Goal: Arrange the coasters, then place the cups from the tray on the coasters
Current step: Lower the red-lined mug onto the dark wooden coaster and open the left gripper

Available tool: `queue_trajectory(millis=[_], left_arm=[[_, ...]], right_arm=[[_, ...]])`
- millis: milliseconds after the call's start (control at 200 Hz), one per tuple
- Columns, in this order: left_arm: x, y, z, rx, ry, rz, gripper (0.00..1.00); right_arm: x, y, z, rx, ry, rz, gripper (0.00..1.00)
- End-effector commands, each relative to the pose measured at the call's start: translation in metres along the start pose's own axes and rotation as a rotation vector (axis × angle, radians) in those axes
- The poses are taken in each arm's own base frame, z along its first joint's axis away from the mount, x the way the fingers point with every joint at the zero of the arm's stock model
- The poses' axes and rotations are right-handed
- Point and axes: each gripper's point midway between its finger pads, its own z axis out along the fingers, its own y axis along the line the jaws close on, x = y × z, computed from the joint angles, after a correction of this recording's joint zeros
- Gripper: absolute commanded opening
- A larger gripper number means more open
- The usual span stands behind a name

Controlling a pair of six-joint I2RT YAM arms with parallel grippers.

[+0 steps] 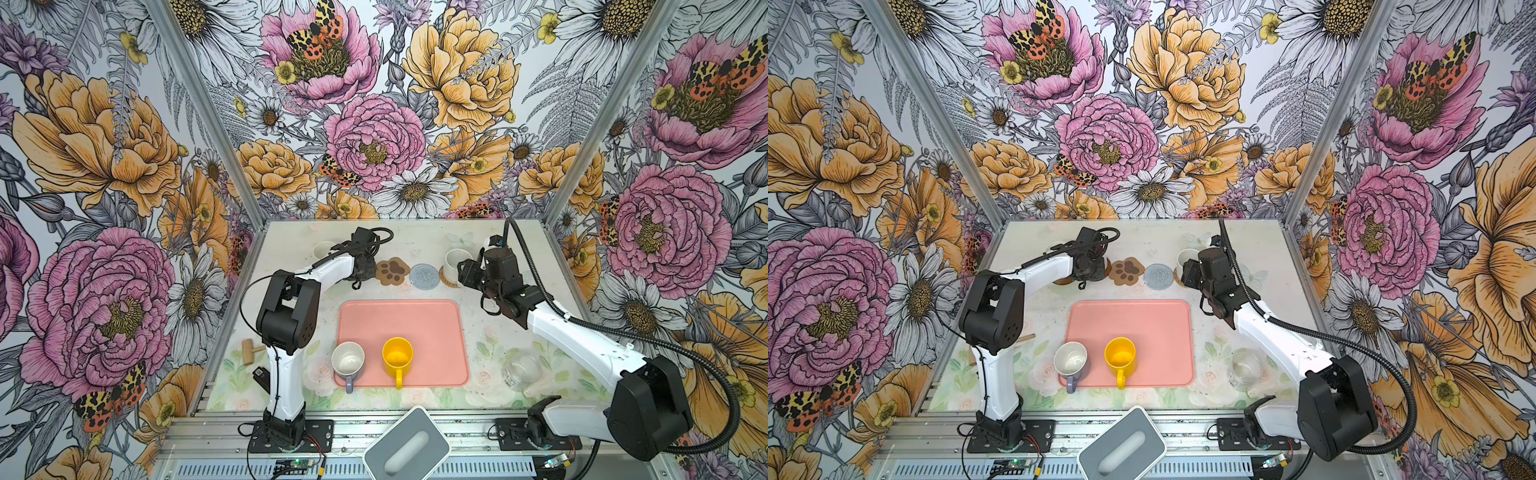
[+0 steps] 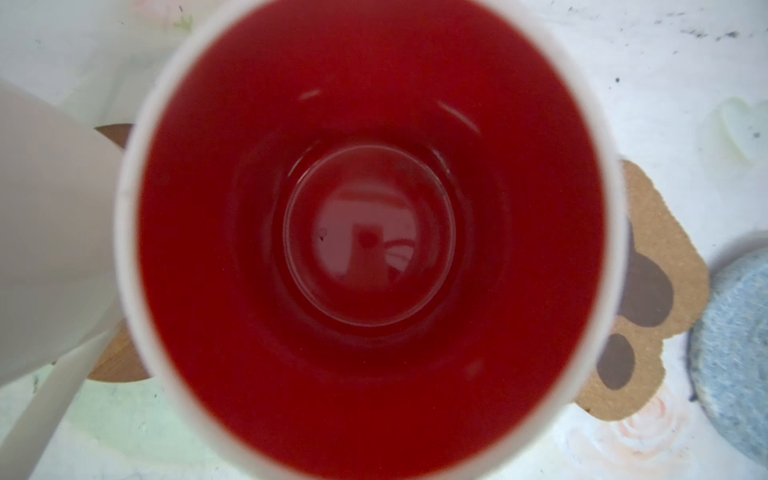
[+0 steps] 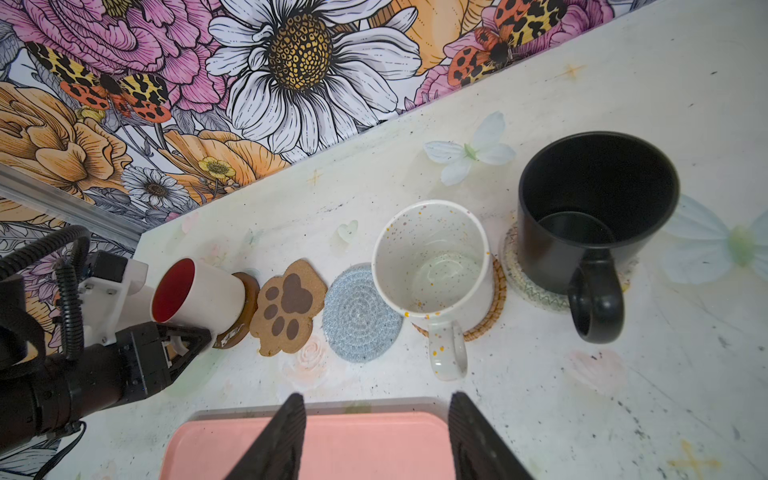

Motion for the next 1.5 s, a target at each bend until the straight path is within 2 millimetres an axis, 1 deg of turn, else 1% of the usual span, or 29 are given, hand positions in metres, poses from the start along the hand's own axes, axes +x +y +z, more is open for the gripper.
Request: queue_trajectory(millis=[0,205,255,360,465,510,691,791,906,926,976,1016,1026,1036,1106,1176,1221,1271,1361,1396,1441,1496], left_arm=[[-0.015,0.0,-0.007,0.009,-0.037,-0.021,0.28],[-0.016,0.0,-0.012,0.011,-0.041,-0.021,0.32],[-0.016,0.001,-0.014,0.013,-0.043,-0.021,0.36],[-0.016,0.0,-0.017,0.016,-0.047,-0.022,0.38],[-0.016,0.0,-0.021,0.022,-0.051,-0.024,0.41],[-0.017,-0.001,-0.024,0.027,-0.054,-0.026,0.44],[-0.021,-0.003,-0.038,0.036,-0.082,-0.026,0.45],[-0.025,-0.006,-0.05,0.048,-0.104,-0.027,0.46],[-0.034,-0.012,-0.068,0.068,-0.145,-0.03,0.47],[-0.039,-0.007,-0.072,0.043,-0.168,-0.034,0.47],[-0.045,-0.006,-0.08,0.037,-0.194,-0.039,0.48],[-0.046,-0.007,-0.082,0.033,-0.201,-0.043,0.48],[-0.052,-0.006,-0.094,0.043,-0.227,-0.052,0.49],[-0.054,-0.006,-0.098,0.046,-0.237,-0.055,0.49],[-0.06,-0.005,-0.114,0.042,-0.276,-0.075,0.5],[-0.065,0.001,-0.126,0.001,-0.322,-0.08,0.53],[-0.064,0.005,-0.134,-0.047,-0.357,-0.084,0.56],[-0.061,0.006,-0.142,-0.078,-0.395,-0.082,0.59],[-0.054,-0.009,-0.15,-0.049,-0.446,-0.018,0.61],[-0.05,-0.013,-0.152,-0.042,-0.459,0.008,0.63],[-0.046,-0.016,-0.155,-0.046,-0.472,0.028,0.67],[-0.04,-0.017,-0.156,-0.043,-0.48,0.048,0.68]], right_arm=[[-0.003,0.0,0.001,-0.007,-0.009,-0.008,0.57],[-0.003,0.0,0.0,-0.009,-0.008,-0.008,0.57],[-0.003,0.0,0.0,-0.008,-0.009,-0.007,0.57],[-0.003,0.0,0.0,-0.01,-0.008,-0.007,0.58],[-0.003,0.0,0.0,-0.01,-0.008,-0.005,0.57],[-0.003,0.0,0.0,-0.009,-0.009,-0.003,0.58],[-0.003,0.0,0.0,-0.011,-0.006,0.0,0.58],[-0.002,0.002,0.0,-0.019,-0.004,0.0,0.58],[-0.003,0.003,-0.002,-0.026,-0.005,0.006,0.58],[-0.003,0.003,-0.002,-0.027,-0.003,0.009,0.58],[-0.003,0.004,-0.002,-0.031,-0.003,0.012,0.58],[-0.002,0.005,-0.003,-0.035,0.0,0.013,0.58],[-0.002,0.005,-0.003,-0.038,0.001,0.014,0.58],[-0.002,0.005,-0.003,-0.038,0.002,0.015,0.58],[-0.002,0.007,-0.003,-0.046,0.004,0.017,0.58],[-0.001,0.009,-0.003,-0.051,0.007,0.013,0.59],[-0.001,0.011,-0.004,-0.055,0.006,0.009,0.59],[-0.001,0.013,-0.005,-0.062,0.005,0.002,0.59],[-0.002,0.02,-0.006,-0.078,0.006,-0.015,0.59],[-0.002,0.024,-0.007,-0.086,0.006,-0.019,0.59],[-0.001,0.027,-0.006,-0.09,0.008,-0.022,0.6],[0.0,0.031,-0.006,-0.095,0.01,-0.025,0.6]])
